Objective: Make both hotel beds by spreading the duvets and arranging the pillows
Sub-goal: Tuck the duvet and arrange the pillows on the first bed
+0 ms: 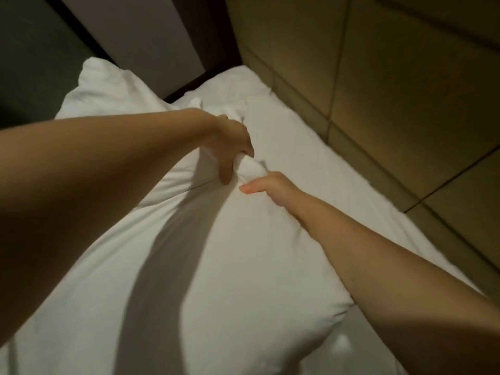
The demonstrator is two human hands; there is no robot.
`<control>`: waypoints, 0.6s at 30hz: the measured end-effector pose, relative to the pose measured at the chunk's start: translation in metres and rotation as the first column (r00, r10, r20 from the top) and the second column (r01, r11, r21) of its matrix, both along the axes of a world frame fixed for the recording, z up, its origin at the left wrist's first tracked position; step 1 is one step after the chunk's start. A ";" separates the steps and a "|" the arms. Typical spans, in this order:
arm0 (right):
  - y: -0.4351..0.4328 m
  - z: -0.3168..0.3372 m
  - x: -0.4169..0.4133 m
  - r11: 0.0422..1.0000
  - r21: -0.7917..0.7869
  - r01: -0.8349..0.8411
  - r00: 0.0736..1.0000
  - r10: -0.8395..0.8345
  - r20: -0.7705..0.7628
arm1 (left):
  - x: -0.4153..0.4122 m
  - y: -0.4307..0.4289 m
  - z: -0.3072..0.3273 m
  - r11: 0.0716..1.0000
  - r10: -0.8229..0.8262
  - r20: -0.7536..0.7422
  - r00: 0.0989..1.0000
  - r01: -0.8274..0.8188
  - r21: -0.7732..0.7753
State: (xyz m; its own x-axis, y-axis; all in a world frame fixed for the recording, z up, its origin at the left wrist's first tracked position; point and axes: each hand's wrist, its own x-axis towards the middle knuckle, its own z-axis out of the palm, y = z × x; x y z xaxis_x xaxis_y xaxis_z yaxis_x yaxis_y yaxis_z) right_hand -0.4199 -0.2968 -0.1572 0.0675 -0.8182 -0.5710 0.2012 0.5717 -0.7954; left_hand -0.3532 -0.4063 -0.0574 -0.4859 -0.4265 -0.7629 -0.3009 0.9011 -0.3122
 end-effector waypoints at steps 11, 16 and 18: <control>0.023 -0.004 -0.224 0.980 0.188 0.066 0.991 -0.043 -0.124 | -0.190 0.005 -0.034 0.967 -0.187 -0.342 0.921 0.112 -0.229; 0.041 -0.014 -0.222 0.974 0.208 0.093 0.786 0.057 -0.616 | -0.178 0.028 -0.079 0.927 -0.224 -0.514 0.828 0.018 -0.375; 0.047 -0.003 -0.205 0.974 0.187 0.128 0.577 0.081 -0.813 | -0.173 0.029 -0.074 0.924 -0.209 -0.576 0.790 -0.033 -0.381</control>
State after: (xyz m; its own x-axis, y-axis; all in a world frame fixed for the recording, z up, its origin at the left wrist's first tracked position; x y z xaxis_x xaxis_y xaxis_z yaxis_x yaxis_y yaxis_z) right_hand -0.6247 -0.2502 -0.1605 -0.5260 -0.6704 -0.5233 -0.4524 0.7416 -0.4953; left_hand -0.5261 -0.3776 -0.1314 -0.8365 -0.5369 -0.1097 -0.4587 0.7955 -0.3959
